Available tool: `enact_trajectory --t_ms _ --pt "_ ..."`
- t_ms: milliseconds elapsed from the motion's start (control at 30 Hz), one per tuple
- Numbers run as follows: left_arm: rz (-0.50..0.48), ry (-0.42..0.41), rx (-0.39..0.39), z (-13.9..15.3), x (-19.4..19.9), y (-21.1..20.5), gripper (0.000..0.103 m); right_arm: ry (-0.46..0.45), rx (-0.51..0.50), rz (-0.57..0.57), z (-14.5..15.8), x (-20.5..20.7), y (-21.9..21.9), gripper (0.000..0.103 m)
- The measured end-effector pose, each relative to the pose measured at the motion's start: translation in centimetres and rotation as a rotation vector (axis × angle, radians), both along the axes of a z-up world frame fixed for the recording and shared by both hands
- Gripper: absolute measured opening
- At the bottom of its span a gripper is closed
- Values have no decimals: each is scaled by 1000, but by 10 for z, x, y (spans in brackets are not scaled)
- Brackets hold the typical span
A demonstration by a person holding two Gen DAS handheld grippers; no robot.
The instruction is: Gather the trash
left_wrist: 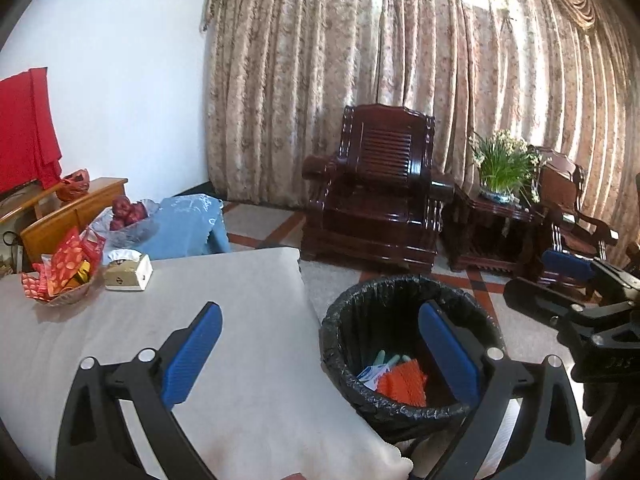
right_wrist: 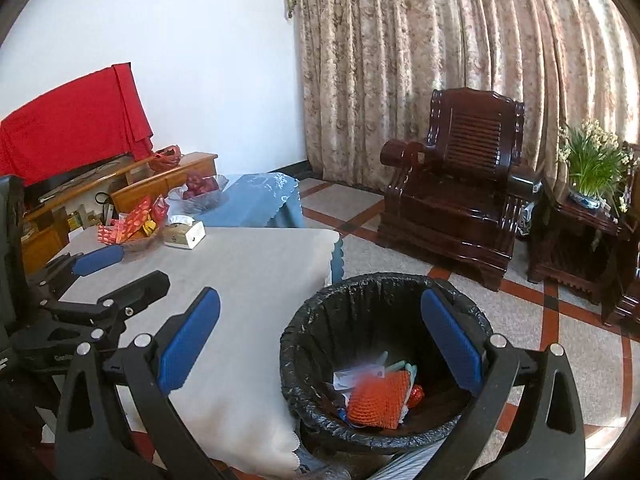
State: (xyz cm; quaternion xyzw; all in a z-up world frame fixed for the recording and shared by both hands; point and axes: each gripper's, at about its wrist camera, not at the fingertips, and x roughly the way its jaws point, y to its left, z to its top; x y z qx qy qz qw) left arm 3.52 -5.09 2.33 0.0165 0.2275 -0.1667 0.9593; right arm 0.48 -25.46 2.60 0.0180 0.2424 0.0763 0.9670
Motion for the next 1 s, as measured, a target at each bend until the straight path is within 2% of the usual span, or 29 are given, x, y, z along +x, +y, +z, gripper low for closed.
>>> enact_trajectory --t_ms 1000 --pt "27 -16 -7 8 -12 11 97 -18 -15 12 6 -2 5 98"
